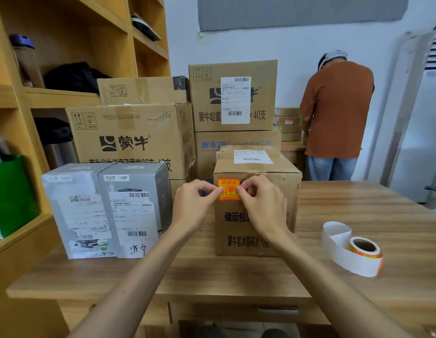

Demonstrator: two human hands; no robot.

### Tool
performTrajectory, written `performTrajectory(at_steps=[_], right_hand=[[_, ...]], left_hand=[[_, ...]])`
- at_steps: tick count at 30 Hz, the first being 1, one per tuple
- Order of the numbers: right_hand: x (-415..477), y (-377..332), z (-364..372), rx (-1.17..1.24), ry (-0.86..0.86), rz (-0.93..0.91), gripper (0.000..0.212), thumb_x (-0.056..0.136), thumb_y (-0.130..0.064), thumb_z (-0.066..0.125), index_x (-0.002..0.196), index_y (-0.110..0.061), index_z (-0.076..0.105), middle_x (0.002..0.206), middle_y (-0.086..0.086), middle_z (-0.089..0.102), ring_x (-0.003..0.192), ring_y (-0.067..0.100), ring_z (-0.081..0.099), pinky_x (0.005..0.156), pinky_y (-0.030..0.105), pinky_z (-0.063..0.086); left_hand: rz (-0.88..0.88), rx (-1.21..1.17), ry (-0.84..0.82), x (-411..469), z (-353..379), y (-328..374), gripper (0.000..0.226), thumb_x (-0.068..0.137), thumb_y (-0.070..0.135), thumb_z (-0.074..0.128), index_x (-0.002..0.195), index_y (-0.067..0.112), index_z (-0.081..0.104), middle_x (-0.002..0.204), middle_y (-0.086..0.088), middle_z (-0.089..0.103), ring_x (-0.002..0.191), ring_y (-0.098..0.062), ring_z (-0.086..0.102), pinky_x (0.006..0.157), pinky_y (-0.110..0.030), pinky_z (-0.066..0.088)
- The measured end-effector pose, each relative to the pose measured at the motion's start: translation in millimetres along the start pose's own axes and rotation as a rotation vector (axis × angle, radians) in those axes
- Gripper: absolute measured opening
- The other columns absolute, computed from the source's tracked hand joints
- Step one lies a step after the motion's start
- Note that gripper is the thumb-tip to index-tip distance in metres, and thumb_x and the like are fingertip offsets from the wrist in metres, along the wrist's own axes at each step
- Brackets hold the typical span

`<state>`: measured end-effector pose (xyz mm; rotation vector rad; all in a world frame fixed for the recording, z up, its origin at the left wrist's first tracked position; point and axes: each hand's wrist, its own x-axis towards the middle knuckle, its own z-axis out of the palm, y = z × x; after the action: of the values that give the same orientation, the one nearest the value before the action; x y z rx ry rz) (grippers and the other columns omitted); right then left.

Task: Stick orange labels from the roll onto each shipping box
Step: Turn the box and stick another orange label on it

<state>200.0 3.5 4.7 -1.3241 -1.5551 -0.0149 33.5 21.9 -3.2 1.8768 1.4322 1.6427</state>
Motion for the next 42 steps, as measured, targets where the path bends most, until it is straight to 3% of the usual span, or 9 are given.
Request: performTrajectory(at_steps=[4,13,21,23,25,27,30,33,42], right_hand=[[0,-1,5,-0.024,0.027,0.01,0.015,0.093,-0.036,0.064,0.085,-0.024,0.068,0.083,-0.012,0.058,0.072,0.007,0.053,0.058,0.028,0.031],[0,-1,11,-0.067,0.084,0.005,0.017,0.093,-0.037,0.063,0.083,-0.023,0.065,0.083,-0.012,0.058,0.073,0.013,0.058,0.06,0.03,0.033],[4,1,8,-0.248,0.127,-0.172,0.024,0.092,-0.036,0.065,0.079,-0.018,0.056,0.087,-0.003,0.057,0.069,0.023,0.058,0.055,0.03,0.031],[8,4,4,-0.308,0.204,-0.31,0.025,0.089,-0.032,0.07,0.08,-0.013,0.058,0.088,0.003,0.055,0.073,0.023,0.055,0.054,0.029,0.033],[16,9,-2,-0.352,0.246,-0.408,0.025,0.086,-0.032,0.073,0.087,-0.01,0.062,0.096,0.009,0.056,0.083,0.026,0.053,0.064,0.035,0.041],[28,14,-5,-0.396,0.188,-0.447,0.033,0.085,-0.04,0.073,0.099,-0.012,0.066,0.108,0.009,0.06,0.096,0.028,0.055,0.083,0.04,0.04],[42,21,-10,-0.384,0.014,-0.421,0.044,0.085,-0.054,0.067,0.109,-0.018,0.067,0.115,0.002,0.063,0.107,0.025,0.057,0.098,0.04,0.033],[49,24,-14,-0.325,-0.075,-0.385,0.044,0.086,-0.06,0.062,0.107,-0.022,0.066,0.11,-0.005,0.064,0.105,0.019,0.054,0.093,0.035,0.029],[50,29,-17,-0.232,-0.093,-0.392,0.044,0.083,-0.063,0.06,0.099,-0.022,0.063,0.103,-0.008,0.059,0.102,0.014,0.048,0.087,0.035,0.031]], left_hand=[[0.017,0.027,0.032,1,3,-2,0.012,0.087,0.036,0.079,0.082,0.026,0.081,0.083,0.012,0.072,0.082,-0.009,0.067,0.076,-0.039,0.057],[0.111,0.21,0.082,1,7,0,0.019,0.091,0.04,0.073,0.082,0.024,0.078,0.081,0.013,0.067,0.077,-0.007,0.063,0.07,-0.035,0.054],[0.115,0.359,0.116,4,3,4,0.028,0.088,0.049,0.073,0.074,0.026,0.067,0.079,0.01,0.063,0.076,-0.011,0.06,0.065,-0.03,0.044],[0.133,0.321,0.121,5,-2,3,0.027,0.086,0.049,0.074,0.081,0.027,0.061,0.078,0.009,0.061,0.073,-0.009,0.059,0.063,-0.03,0.044],[0.154,0.233,0.073,8,-9,2,0.027,0.087,0.049,0.074,0.103,0.033,0.06,0.081,0.009,0.062,0.074,-0.005,0.058,0.064,-0.028,0.046],[0.176,0.179,-0.027,14,-14,1,0.041,0.09,0.05,0.071,0.128,0.042,0.057,0.091,0.011,0.063,0.078,-0.005,0.059,0.069,-0.029,0.051],[0.166,0.114,-0.154,25,-14,0,0.041,0.093,0.048,0.068,0.133,0.042,0.061,0.097,0.01,0.062,0.085,-0.015,0.062,0.075,-0.044,0.057],[0.146,0.019,-0.189,30,-12,-1,0.037,0.091,0.045,0.073,0.125,0.033,0.069,0.096,0.007,0.063,0.084,-0.022,0.066,0.069,-0.052,0.059],[0.188,0.017,-0.217,31,-13,-3,0.032,0.089,0.037,0.076,0.119,0.028,0.068,0.09,0.009,0.063,0.08,-0.018,0.065,0.063,-0.04,0.059]])
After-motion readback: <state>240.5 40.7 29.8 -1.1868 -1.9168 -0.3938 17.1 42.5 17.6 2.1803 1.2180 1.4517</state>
